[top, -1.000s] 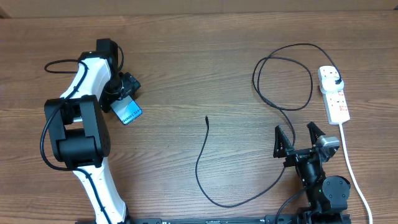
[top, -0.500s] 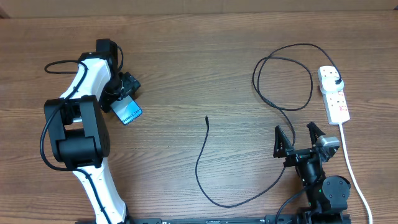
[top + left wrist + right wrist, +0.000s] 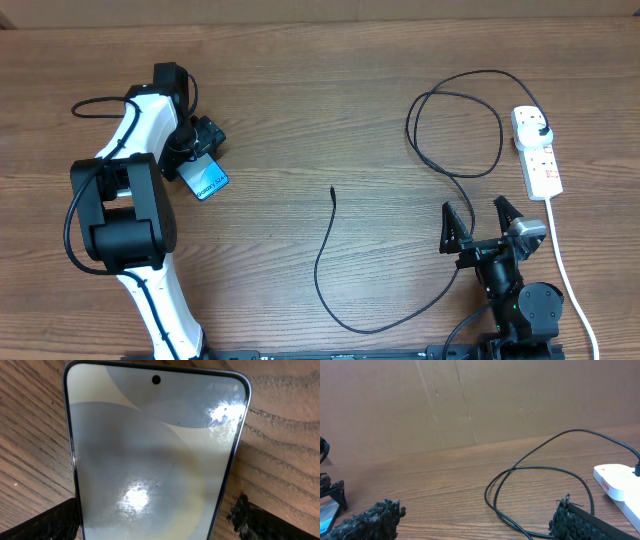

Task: Plug charger to phone and switch on socket
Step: 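Close the left gripper on the phone's bottom edge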

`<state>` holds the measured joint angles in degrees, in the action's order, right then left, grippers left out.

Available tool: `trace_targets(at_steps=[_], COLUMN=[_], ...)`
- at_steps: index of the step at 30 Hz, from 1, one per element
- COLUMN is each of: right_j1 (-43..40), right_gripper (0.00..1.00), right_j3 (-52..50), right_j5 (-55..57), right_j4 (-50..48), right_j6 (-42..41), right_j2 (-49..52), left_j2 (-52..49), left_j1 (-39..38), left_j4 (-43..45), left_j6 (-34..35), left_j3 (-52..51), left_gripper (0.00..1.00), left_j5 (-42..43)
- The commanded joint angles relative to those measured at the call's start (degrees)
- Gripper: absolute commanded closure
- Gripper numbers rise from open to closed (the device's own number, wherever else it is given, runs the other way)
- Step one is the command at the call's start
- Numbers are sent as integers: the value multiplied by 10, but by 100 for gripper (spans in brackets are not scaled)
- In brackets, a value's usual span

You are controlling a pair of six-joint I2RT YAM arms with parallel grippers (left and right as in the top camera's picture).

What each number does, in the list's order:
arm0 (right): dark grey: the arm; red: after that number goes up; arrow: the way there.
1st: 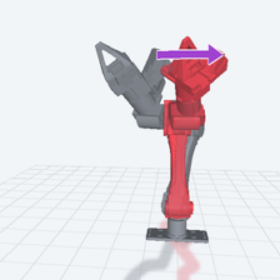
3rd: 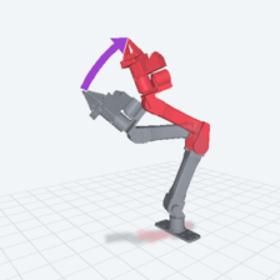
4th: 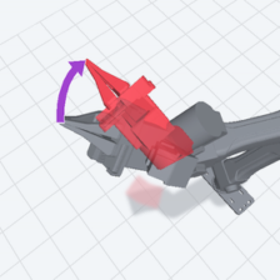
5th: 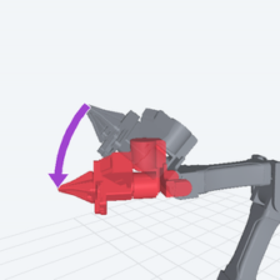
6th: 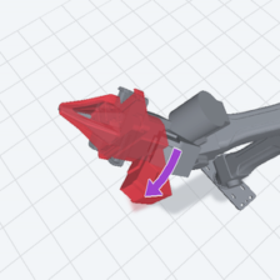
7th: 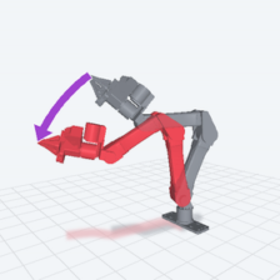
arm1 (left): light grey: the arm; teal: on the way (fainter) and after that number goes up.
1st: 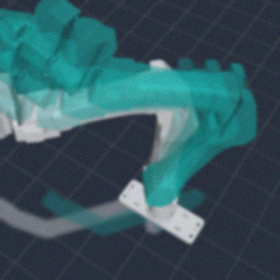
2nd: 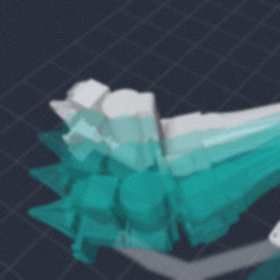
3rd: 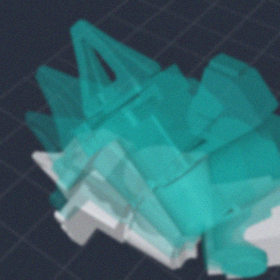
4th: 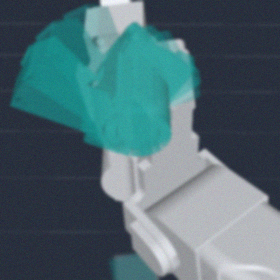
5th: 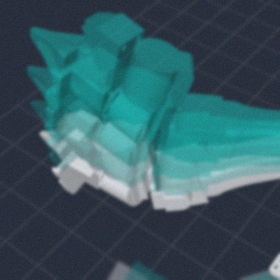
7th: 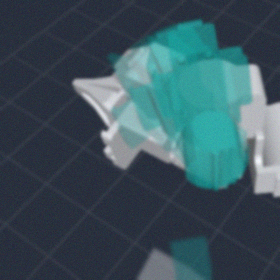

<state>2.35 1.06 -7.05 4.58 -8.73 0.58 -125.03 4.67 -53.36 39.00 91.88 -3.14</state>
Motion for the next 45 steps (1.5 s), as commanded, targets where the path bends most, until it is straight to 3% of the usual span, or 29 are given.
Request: trace_targets(at_steps=[1, 35, 45], right_j1=[4, 4, 4], right_gripper=[0, 0, 0], right_j3=[-6, -6, -6], right_j5=[6, 6, 6], right_j4=[-2, -2, -2], right_j6=[5, 4, 4], right_j2=[-4, -4, -4], left_j2=[-13, -13, -13], left_j1=[2, 1, 1], left_j4=[-8, -23, -23], left_j6=[-7, -7, -7], left_j3=[-18, -18, -18], left_gripper=[0, 0, 11], left_j5=[-9, -2, -2])
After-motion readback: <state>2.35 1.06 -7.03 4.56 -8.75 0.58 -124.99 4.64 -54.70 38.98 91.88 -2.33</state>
